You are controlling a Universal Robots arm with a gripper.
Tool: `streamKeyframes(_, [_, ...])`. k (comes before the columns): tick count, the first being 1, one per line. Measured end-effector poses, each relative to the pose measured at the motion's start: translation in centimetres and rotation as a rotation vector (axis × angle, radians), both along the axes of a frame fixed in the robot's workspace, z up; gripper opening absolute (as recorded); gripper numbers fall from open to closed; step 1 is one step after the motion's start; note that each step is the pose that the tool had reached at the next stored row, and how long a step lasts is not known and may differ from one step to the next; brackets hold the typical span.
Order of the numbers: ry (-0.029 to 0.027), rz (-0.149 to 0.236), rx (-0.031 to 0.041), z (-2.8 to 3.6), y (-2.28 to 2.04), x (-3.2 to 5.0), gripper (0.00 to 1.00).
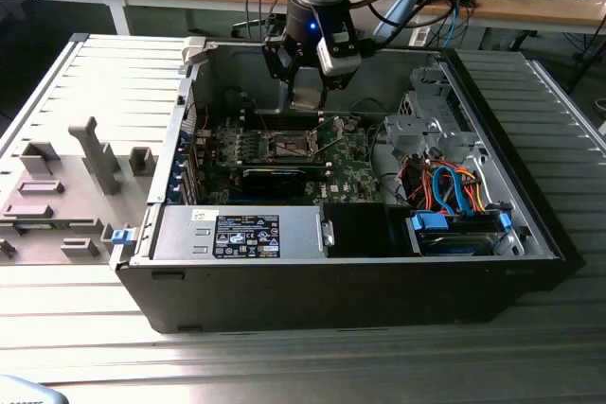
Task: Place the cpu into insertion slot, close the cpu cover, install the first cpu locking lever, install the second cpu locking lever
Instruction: 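Place the cpu into insertion slot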
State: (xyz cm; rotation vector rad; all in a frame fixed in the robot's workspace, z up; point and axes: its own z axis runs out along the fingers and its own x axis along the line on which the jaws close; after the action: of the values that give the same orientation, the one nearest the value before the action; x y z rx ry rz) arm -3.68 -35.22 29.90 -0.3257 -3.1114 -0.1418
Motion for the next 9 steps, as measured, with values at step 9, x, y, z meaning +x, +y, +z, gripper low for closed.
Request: streamKeyframes(9, [0.0,-0.019,0.0,-0.03,0.0,0.0,0.54])
